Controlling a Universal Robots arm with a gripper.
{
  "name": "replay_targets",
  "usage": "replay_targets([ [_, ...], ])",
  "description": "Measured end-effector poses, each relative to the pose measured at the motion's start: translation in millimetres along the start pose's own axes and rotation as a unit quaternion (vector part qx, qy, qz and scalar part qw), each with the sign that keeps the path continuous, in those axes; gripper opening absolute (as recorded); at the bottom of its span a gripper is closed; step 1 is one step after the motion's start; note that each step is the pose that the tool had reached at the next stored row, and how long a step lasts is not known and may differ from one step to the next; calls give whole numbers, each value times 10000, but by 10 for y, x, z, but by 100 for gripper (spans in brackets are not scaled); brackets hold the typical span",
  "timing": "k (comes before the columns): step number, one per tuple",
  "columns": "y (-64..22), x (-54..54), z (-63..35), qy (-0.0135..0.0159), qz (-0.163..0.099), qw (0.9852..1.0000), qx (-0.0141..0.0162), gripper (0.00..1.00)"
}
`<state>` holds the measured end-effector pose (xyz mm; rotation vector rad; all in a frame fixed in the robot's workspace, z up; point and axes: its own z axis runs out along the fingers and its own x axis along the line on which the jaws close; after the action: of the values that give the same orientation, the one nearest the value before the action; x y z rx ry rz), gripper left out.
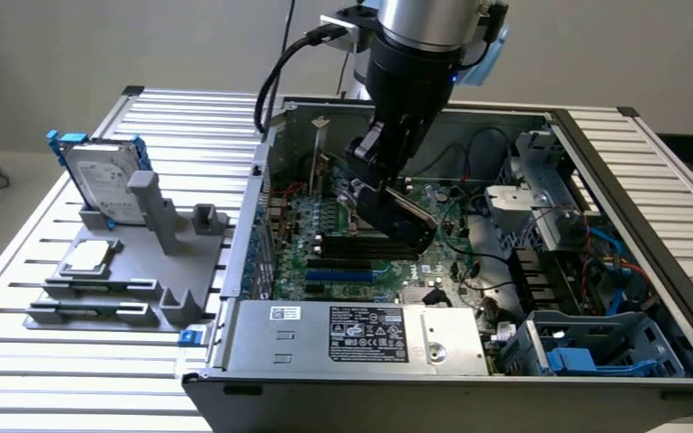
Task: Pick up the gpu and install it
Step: 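Insert the gpu into the slot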
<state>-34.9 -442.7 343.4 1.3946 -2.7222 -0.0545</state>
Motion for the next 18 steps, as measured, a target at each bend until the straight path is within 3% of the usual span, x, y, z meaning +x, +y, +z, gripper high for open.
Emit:
replay_targets([
  [5,-2,-1,29,31,-447,9990,26,26],
  [9,-4,-3,53,56,-811,9967,47,26],
  [14,-7,-5,99,86,-1261,9920,75,26],
  [18,-10,-8,138,91,-1622,9867,93,26],
])
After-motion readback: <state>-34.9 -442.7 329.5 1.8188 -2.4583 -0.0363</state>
